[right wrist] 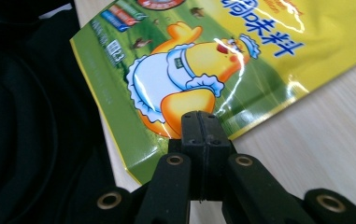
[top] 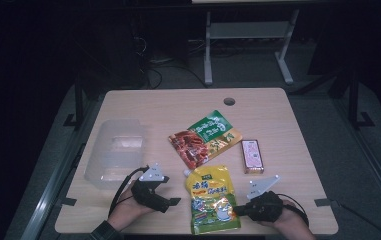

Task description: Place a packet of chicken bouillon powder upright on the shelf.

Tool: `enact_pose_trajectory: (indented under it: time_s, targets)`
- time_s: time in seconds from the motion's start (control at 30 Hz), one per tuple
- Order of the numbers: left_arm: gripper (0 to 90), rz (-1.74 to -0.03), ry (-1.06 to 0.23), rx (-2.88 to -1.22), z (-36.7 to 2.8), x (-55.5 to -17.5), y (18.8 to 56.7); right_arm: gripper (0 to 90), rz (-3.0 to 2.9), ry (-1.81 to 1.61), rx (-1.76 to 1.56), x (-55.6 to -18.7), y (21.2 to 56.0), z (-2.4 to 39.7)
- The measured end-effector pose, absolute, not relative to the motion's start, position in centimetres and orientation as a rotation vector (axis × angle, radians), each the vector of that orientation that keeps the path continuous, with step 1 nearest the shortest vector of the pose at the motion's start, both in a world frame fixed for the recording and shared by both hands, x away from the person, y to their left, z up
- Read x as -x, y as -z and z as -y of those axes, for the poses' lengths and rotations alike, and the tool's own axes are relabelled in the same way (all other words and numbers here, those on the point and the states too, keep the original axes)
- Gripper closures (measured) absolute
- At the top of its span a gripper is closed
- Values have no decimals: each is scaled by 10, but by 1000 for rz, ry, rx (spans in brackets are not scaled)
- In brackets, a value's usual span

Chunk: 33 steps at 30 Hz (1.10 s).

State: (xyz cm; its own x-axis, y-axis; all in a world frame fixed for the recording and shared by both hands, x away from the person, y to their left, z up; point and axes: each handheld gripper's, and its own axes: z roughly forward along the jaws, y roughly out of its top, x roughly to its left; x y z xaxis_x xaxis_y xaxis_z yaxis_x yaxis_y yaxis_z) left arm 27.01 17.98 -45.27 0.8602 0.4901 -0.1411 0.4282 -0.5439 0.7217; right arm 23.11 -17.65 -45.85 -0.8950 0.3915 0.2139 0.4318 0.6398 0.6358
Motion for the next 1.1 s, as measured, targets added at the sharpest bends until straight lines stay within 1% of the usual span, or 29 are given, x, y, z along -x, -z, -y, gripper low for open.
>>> enact_pose_trajectory:
  time_s: [0.53, 1.1]
  targets:
    - [139, -671, -77, -2206, -180, -270, 452, 899, 2824, 1118, 471, -228, 460, 132]
    - [138, -675, -71, -2211, -177, -270, 453, 900, 2813, 1145, 304, -223, 462, 79]
